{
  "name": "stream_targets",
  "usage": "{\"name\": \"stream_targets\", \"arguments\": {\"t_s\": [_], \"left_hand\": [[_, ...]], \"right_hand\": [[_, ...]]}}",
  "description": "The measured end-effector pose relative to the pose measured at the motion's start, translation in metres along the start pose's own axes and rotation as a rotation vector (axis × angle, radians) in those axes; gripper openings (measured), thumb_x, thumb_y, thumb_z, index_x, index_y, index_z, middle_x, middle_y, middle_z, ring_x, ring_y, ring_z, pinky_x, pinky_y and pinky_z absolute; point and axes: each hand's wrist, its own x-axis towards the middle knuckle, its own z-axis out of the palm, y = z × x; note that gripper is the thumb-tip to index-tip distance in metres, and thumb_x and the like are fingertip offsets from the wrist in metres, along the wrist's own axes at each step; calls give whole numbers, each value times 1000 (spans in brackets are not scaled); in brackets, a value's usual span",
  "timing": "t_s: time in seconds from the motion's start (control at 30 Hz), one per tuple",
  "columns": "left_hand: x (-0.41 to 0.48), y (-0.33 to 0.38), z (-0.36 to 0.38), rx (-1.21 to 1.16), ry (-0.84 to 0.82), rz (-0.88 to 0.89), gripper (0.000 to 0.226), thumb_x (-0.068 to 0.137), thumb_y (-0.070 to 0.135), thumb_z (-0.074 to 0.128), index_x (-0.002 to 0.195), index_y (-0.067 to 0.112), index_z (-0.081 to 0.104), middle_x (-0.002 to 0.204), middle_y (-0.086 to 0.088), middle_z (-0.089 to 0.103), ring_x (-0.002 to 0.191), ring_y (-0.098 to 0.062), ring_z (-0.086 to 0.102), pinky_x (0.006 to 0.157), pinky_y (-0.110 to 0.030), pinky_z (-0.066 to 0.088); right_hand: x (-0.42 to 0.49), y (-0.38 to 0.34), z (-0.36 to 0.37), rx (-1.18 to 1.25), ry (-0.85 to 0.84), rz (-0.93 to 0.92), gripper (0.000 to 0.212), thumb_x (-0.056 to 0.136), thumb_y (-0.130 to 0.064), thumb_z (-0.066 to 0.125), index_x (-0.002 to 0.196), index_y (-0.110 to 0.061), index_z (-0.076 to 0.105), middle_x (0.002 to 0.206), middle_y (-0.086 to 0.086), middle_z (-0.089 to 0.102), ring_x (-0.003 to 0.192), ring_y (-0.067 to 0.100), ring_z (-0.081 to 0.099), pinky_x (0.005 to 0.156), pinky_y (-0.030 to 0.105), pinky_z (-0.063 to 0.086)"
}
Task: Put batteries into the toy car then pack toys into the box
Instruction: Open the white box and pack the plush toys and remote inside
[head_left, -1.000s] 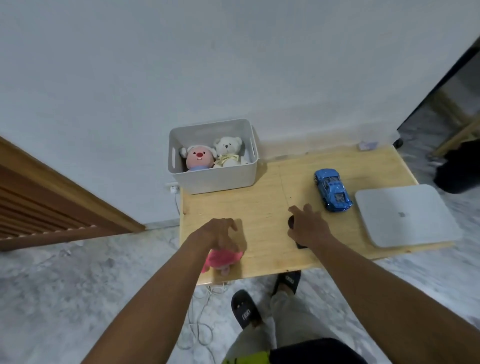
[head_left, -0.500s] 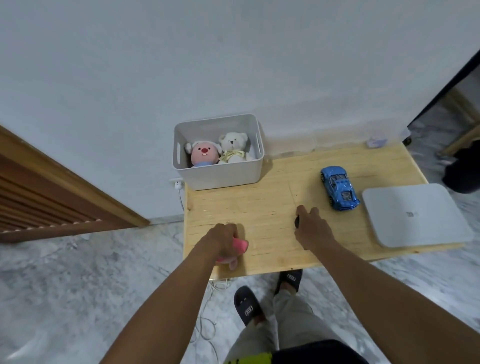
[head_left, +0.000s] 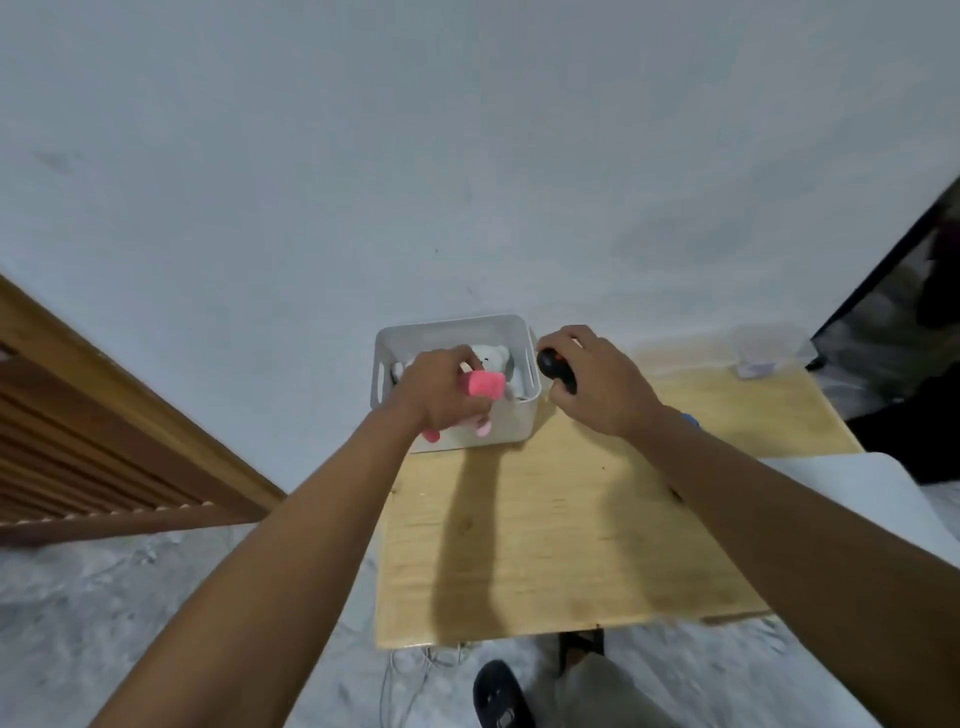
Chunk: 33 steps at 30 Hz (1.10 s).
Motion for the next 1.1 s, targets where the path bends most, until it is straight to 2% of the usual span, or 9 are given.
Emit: {"name": "stream_targets", "arguments": {"t_s": [0.07, 0.13, 0.2, 0.33, 0.57, 0.8, 0.9, 1.0, 1.1], "left_hand": [[11, -5, -15, 10, 87, 15, 37, 74, 32, 81, 106, 27, 64, 101, -1, 64, 79, -25, 68, 49, -36, 56], [19, -14, -24, 42, 133, 9, 39, 75, 31, 81, 110, 23, 66, 103, -5, 66, 92, -26, 64, 65, -34, 53], [26, -24, -27, 68, 133, -6, 41, 76, 29, 82, 113, 20, 66, 104, -6, 67, 96, -27, 62, 78, -35, 51], [40, -43, -23, 86, 111, -42, 44, 76, 25, 81, 117, 18, 66, 107, -7, 66, 98, -26, 60, 79, -34, 49], [57, -58, -4, 122, 8, -95, 48, 79, 33, 80, 122, 19, 63, 113, -10, 67, 100, -29, 62, 82, -35, 52], [70, -76, 10, 98, -54, -144, 52, 67, 38, 80, 116, 24, 66, 111, 4, 71, 110, -23, 64, 106, -38, 41], [72, -85, 14, 99, -82, -180, 47, 78, 28, 83, 121, 19, 65, 101, 8, 53, 102, -19, 50, 98, -31, 40], [75, -95, 20, 91, -111, -232, 57, 78, 32, 86, 128, 22, 60, 119, -5, 55, 111, -25, 51, 88, -31, 49], [76, -96, 21, 108, -148, -251, 61, 80, 37, 83, 134, 24, 58, 130, -11, 54, 119, -28, 52, 95, -36, 52]], "right_hand": [[21, -10, -5, 4, -97, -23, 49, 81, -23, 59, 128, -32, 51, 134, -2, 51, 100, 30, 62, 81, 43, 55], [38, -17, -5, 15, -164, -34, 50, 82, -23, 60, 130, -32, 50, 136, -2, 50, 104, 30, 61, 84, 44, 54], [52, -23, -1, 35, -207, -54, 49, 84, -23, 61, 130, -33, 50, 136, -3, 50, 104, 29, 61, 85, 43, 54], [73, -30, 13, 55, -285, -111, 47, 85, -23, 62, 129, -33, 51, 132, -4, 50, 103, 28, 60, 85, 42, 53], [98, -27, 39, 7, -479, -155, 45, 84, -22, 64, 123, -37, 50, 123, -2, 50, 98, 31, 62, 85, 43, 55], [113, -22, 62, -58, -597, -123, 45, 82, -23, 64, 123, -33, 50, 121, 1, 50, 101, 32, 59, 87, 45, 53], [117, -22, 69, -57, -621, -120, 43, 80, -21, 63, 119, -34, 54, 117, -1, 51, 100, 29, 59, 85, 40, 52], [120, -20, 77, -42, -634, -109, 39, 82, -20, 61, 118, -35, 57, 115, -2, 53, 100, 27, 59, 81, 34, 48], [121, -20, 82, -43, -643, -114, 35, 89, -21, 59, 121, -32, 60, 119, 0, 56, 101, 27, 60, 80, 32, 47]]}}
